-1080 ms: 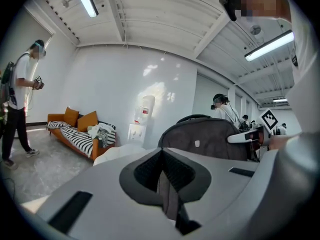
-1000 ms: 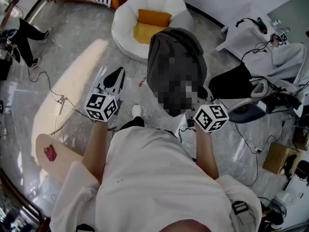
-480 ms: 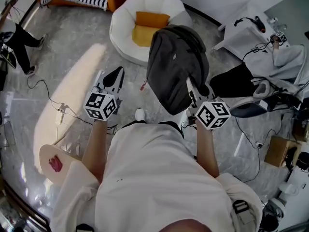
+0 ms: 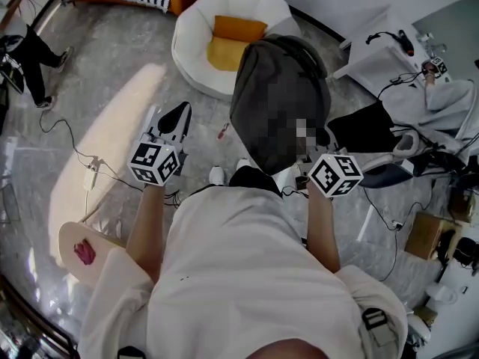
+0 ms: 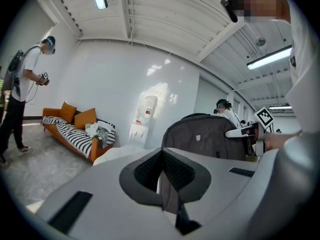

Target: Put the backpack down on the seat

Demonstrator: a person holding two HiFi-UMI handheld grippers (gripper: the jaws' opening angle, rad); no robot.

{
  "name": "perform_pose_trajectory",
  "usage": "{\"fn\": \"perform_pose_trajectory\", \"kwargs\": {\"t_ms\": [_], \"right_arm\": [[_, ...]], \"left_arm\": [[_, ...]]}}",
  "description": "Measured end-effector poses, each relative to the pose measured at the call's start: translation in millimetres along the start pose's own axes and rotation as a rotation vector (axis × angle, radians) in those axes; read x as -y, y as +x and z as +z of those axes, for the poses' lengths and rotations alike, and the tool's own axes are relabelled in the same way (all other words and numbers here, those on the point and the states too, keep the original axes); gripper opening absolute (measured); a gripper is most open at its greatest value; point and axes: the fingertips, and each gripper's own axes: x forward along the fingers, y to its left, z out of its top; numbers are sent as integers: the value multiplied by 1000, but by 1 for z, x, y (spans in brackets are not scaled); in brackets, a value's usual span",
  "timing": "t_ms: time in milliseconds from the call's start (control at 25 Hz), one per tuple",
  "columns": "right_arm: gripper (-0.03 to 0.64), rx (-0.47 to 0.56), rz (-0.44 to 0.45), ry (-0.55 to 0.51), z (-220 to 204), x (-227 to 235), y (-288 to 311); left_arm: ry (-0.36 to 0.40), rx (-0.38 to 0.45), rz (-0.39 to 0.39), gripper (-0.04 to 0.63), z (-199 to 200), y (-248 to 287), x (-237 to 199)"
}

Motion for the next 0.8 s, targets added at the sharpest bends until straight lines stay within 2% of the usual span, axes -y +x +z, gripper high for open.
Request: {"fn": "perform_pose_trajectory", "kwargs": {"t_ms": [240,520,800], "right_arm": [[80,5,4,4,6,0,14],[80,-14,48,-22,13,1,43],[78,-19,64,-13,30,23,75]], "left_arm": [[14,-21,14,17,-4,1,-5],[7,-18,41,17,1,11,-18],[17,-11,72,17,15,40,-32]]}}
